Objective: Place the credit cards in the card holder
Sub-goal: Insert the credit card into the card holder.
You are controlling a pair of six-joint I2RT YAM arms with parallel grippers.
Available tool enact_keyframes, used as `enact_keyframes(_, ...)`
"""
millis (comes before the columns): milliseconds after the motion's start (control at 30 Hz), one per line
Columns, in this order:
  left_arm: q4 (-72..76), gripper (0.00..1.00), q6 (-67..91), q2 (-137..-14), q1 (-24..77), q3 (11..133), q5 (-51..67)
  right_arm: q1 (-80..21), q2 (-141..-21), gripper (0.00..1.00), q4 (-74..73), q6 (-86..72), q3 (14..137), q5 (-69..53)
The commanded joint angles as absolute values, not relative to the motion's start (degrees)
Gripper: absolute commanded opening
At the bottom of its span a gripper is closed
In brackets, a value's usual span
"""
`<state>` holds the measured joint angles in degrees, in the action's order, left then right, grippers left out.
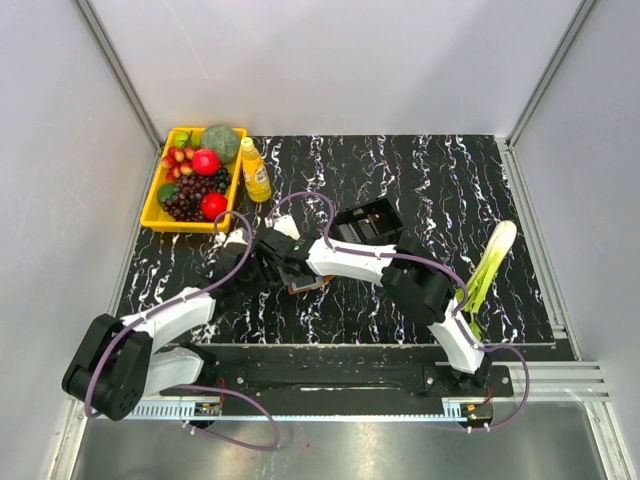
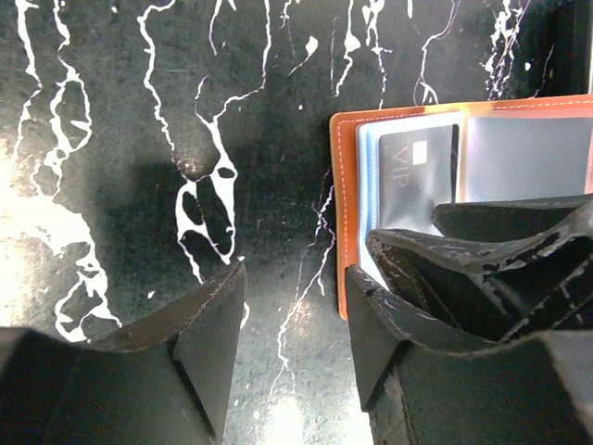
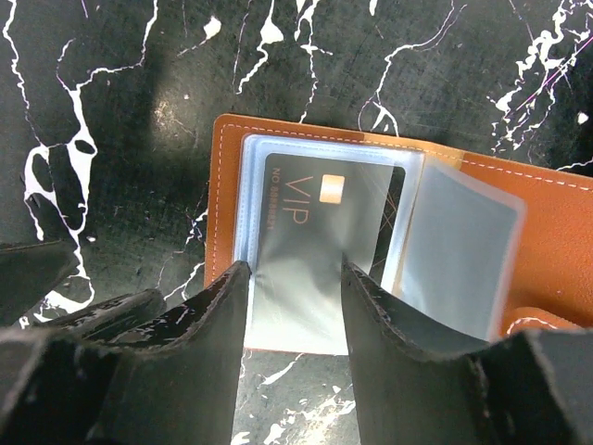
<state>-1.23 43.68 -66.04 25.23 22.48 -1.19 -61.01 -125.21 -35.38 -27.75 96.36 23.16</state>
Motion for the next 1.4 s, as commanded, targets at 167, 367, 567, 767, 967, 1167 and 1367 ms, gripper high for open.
enact_keyframes(167,11.5,0.52,48.42,-73.47,29.52,21.62,-4.65,-60.65,-125.25,0.52,-35.25,-31.03,95.71,21.97)
enact_keyframes(367,8.17,0.45,51.41,-79.18,35.06,23.29,-13.09,-60.29,-125.25,0.45,-34.9,-31.02,94.75,21.53)
enact_keyframes(567,9.74,0.39,53.61,-83.32,38.05,23.91,-14.15,-59.94,-123.93,0.39,-33.84,-31.02,93.78,21.8)
enact_keyframes(767,10.03,0.44,52.74,-80.07,38.58,23.55,-14.85,-59.15,-122.17,0.29,-33.22,-30.67,93.08,22.94)
enact_keyframes(967,9.93,0.44,53.09,-78.49,38.58,23.12,-14.94,-58.19,-119.1,0.28,-33.57,-29.62,92.11,25.39)
enact_keyframes(1167,10.63,0.44,52.82,-80.77,38.58,24.52,-14.06,-57.31,-115.67,0.29,-33.66,-28.57,90.36,26.72)
enact_keyframes(1367,11.42,0.44,52.73,-80.77,38.67,24.7,-13.19,-56.52,-113.21,0.3,-34.19,-28.21,88.33,28.3)
